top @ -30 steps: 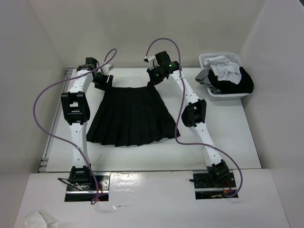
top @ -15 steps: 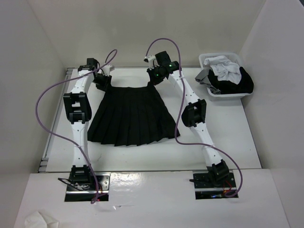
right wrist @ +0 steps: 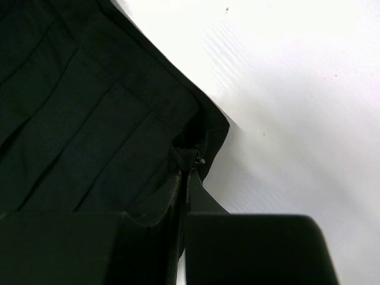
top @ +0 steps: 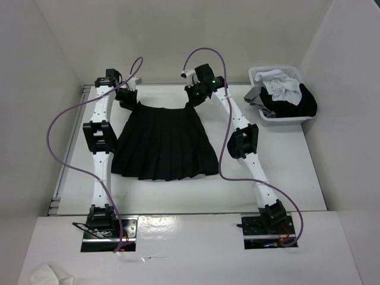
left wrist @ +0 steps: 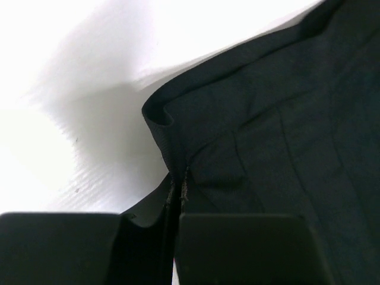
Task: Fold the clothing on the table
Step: Fold the skirt
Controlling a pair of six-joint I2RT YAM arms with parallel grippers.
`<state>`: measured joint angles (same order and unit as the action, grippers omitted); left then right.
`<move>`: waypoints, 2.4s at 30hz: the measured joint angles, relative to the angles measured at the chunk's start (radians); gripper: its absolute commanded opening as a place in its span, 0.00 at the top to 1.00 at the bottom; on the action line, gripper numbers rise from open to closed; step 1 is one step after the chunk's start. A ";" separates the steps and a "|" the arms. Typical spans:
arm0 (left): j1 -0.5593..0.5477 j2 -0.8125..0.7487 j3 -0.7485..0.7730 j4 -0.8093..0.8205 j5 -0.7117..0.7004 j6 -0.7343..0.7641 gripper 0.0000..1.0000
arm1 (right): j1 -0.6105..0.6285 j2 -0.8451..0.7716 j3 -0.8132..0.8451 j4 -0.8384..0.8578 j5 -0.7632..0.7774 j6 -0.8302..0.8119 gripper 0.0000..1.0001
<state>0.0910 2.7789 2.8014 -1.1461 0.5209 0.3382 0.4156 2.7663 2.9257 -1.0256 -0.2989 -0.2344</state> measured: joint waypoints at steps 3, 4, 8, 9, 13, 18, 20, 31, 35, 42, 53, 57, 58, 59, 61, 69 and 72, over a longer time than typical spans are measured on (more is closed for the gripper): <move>0.025 -0.011 0.003 -0.033 0.036 0.015 1.00 | -0.013 -0.002 -0.002 0.000 0.003 -0.001 1.00; 0.036 -0.018 0.005 -0.053 0.046 0.027 1.00 | -0.021 -0.005 -0.003 0.000 0.004 -0.002 1.00; 0.080 -0.096 -0.021 -0.108 0.092 0.061 1.00 | -0.056 -0.040 -0.030 -0.001 -0.005 -0.004 1.00; 0.090 -0.137 -0.052 -0.117 0.110 0.074 1.00 | -0.064 -0.055 -0.040 -0.001 -0.015 -0.004 1.00; 0.096 -0.335 -0.208 -0.130 0.137 0.135 1.00 | -0.069 -0.132 -0.068 -0.026 -0.048 -0.021 1.00; 0.092 -0.602 -0.461 -0.130 0.141 0.228 1.00 | -0.069 -0.264 -0.100 -0.079 -0.097 -0.053 1.00; 0.083 -0.700 -0.590 -0.119 0.135 0.266 1.00 | -0.069 -0.310 -0.110 -0.108 -0.116 -0.071 1.00; 0.039 -0.865 -1.065 -0.130 0.067 0.397 1.00 | -0.005 -0.476 -0.460 -0.222 -0.150 -0.211 1.00; 0.047 -0.870 -1.092 -0.135 0.028 0.420 1.00 | 0.057 -0.534 -0.654 -0.231 -0.127 -0.275 1.00; 0.050 -0.925 -1.170 -0.134 -0.021 0.447 0.93 | 0.182 -0.698 -0.937 -0.242 -0.093 -0.348 1.00; 0.051 -1.035 -1.291 -0.135 -0.109 0.524 0.20 | 0.429 -0.815 -1.236 -0.245 -0.047 -0.375 0.72; 0.057 -1.090 -1.304 -0.137 -0.126 0.532 0.18 | 0.560 -0.815 -1.278 -0.248 -0.061 -0.372 0.45; 0.062 -1.101 -1.304 -0.137 -0.126 0.535 0.18 | 0.593 -0.815 -1.285 -0.249 -0.065 -0.370 0.41; 0.072 -1.110 -1.304 -0.137 -0.128 0.542 0.18 | 0.629 -0.814 -1.295 -0.249 -0.070 -0.368 0.32; 0.097 -1.121 -1.303 -0.137 -0.132 0.549 0.18 | 0.690 -0.814 -1.313 -0.250 -0.081 -0.364 0.26; 0.221 -1.128 -1.280 -0.137 -0.151 0.542 0.16 | 0.691 -0.814 -1.281 -0.261 -0.082 -0.329 0.15; 0.266 -1.127 -1.243 -0.125 -0.151 0.505 0.16 | 0.621 -0.815 -1.223 -0.243 -0.055 -0.291 0.15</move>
<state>0.3573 1.6516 1.5581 -1.2709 0.3698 0.8436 1.0367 1.9514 1.7027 -1.2686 -0.3538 -0.5259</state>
